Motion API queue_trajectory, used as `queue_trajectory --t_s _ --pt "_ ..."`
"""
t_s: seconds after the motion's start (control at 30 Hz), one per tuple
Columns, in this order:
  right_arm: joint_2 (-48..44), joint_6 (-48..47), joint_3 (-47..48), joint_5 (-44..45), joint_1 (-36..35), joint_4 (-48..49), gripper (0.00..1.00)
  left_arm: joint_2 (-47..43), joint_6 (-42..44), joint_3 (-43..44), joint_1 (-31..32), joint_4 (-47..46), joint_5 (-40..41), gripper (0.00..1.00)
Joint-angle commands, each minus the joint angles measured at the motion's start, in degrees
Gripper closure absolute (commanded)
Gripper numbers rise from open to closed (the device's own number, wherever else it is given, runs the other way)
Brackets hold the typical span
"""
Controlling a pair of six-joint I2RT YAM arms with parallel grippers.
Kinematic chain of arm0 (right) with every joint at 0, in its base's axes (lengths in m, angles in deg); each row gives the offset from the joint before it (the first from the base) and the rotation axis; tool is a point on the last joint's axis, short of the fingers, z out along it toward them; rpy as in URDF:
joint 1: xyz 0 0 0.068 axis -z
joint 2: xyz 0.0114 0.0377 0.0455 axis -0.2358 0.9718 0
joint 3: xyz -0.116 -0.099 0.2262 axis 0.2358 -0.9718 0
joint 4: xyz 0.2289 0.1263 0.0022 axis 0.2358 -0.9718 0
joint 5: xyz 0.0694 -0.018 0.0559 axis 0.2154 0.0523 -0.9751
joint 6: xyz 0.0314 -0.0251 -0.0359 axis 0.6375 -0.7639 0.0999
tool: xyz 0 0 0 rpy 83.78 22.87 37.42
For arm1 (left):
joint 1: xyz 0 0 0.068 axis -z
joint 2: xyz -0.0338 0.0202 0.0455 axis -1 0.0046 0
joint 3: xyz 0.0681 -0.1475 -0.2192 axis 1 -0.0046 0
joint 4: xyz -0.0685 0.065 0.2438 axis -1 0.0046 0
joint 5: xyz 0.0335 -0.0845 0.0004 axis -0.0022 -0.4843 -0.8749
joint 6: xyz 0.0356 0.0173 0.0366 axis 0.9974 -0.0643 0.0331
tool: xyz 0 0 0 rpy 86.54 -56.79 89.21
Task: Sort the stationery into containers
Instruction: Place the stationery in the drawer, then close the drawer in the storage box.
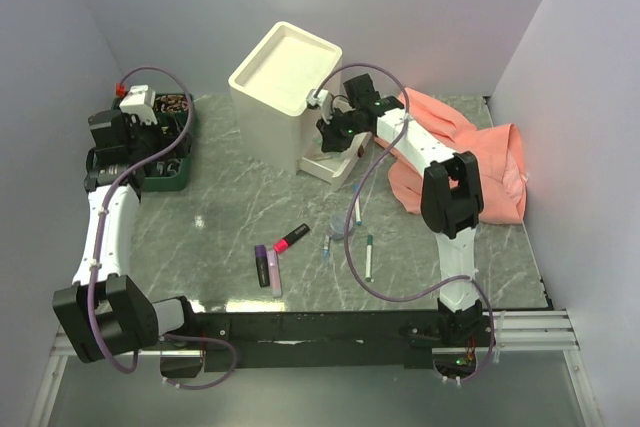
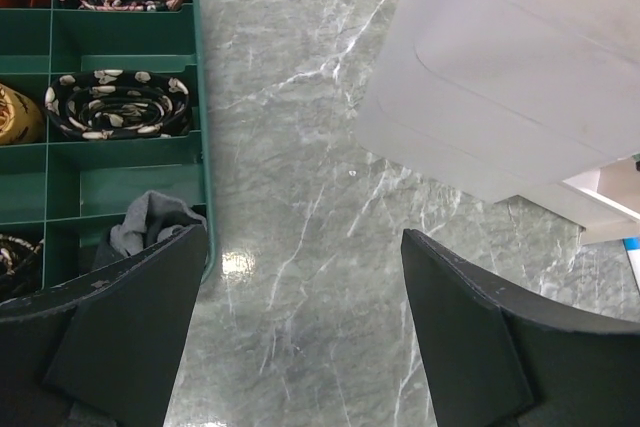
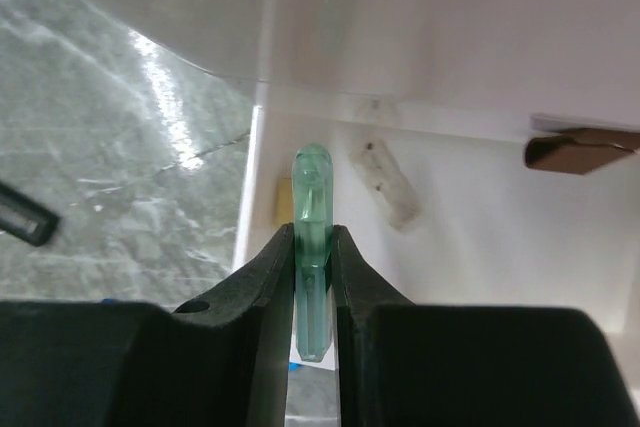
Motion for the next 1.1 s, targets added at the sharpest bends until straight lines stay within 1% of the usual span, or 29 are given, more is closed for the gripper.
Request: queue_trajectory --t_s 0.0,0.03,0.07,0.13,0.17,0.23,0.27,0.33,0.43,0.53,0.57,0.63,0.67,0.7,0.73,0.77,0.8,0.83,0.87,0.9,0.93,0.97,1.07 --pt "-1.7 -1.1 -2.8 3.4 1.1 5.5 0.94 1.6 0.7 4.4 -0.5 -0.6 -0.6 0.15" --pt "-1.8 -1.1 -3.3 3.4 1.2 5.9 0.92 2.0 0.9 5.1 -0.5 -0.6 -0.6 0.15" --pt "-2.1 -0.7 -3.8 3.5 1.3 6.2 0.84 2.5 1.0 5.4 -0.7 -0.5 -0.5 0.15" --pt "-2.7 0.3 -4.4 3.6 1.5 6.7 0.73 3.0 1.5 6.1 -0.7 -0.2 -0.9 0.15" --pt "-3.7 0.6 -5.4 3.5 1.7 6.9 0.64 3.8 1.7 6.3 -0.7 0.0 -1.7 0.14" --pt "-5.2 2.0 -7.1 2.6 2.3 7.7 0.59 4.7 2.1 7.1 -0.7 0.1 -2.7 0.14" --pt "-7.3 2.5 -9.3 1.9 2.5 8.2 0.55 5.9 2.1 7.5 -0.6 0.0 -3.1 0.14" --pt "-9.4 3.9 -11.9 0.9 3.1 9.1 0.53 7.4 2.5 8.9 -0.7 -0.6 -4.3 0.14" --pt "-13.1 8.0 -16.8 -0.3 4.2 10.5 0.52 10.3 2.1 11.3 -0.6 -2.3 -3.7 0.15" --pt "-17.1 17.1 -20.6 -0.9 6.1 11.9 0.52 12.6 -0.6 13.7 -0.7 -4.7 -3.7 0.15" --pt "-20.4 21.6 -23.8 -1.3 6.4 13.1 0.52 13.2 -2.1 13.8 -0.6 -5.7 -3.8 0.15" --pt "-24.6 24.3 -27.2 -0.3 6.6 15.2 0.52 14.8 -3.3 13.5 -0.6 -8.6 -5.0 0.15" --pt "-28.1 25.6 -29.3 -0.9 7.0 15.1 0.52 15.6 -4.2 13.2 -0.8 -9.8 -5.8 0.15" --pt "-29.5 26.3 -29.9 -2.4 7.2 14.9 0.52 16.6 -4.8 13.0 -1.1 -11.3 -6.8 0.16" --pt "-30.6 27.8 -30.1 -2.4 7.6 14.3 0.52 18.6 -6.1 12.6 -1.7 -12.7 -8.9 0.16" --pt "-31.8 32.1 -30.0 -2.6 9.1 14.3 0.52 19.8 -10.8 12.7 -3.4 -14.7 -9.7 0.16" --pt "-31.6 38.3 -29.0 -4.3 11.2 14.4 0.52 22.4 -15.1 13.7 -4.9 -17.1 -10.4 0.17" --pt "-31.1 41.9 -28.6 -5.7 12.5 14.5 0.52 23.6 -16.1 15.5 -5.2 -17.0 -10.5 0.17" --pt "-30.6 45.6 -28.9 -6.5 13.8 16.5 0.52 25.6 -16.2 16.5 -5.2 -16.5 -10.7 0.17" --pt "-30.0 53.5 -30.0 -7.2 15.0 18.7 0.52 26.4 -15.2 17.3 -5.2 -16.3 -10.3 0.17" --pt "-30.0 57.9 -31.4 -7.8 18.2 21.3 0.52 26.8 -15.3 17.8 -5.0 -16.8 -10.1 0.17" --pt "-30.0 61.1 -33.4 -7.9 19.2 24.2 0.5 27.7 -15.6 18.2 -4.9 -17.3 -9.8 0.17" --pt "-29.7 58.6 -32.5 -7.0 20.6 21.4 0.5 29.2 -15.3 20.6 -4.1 -16.8 -9.8 0.17"
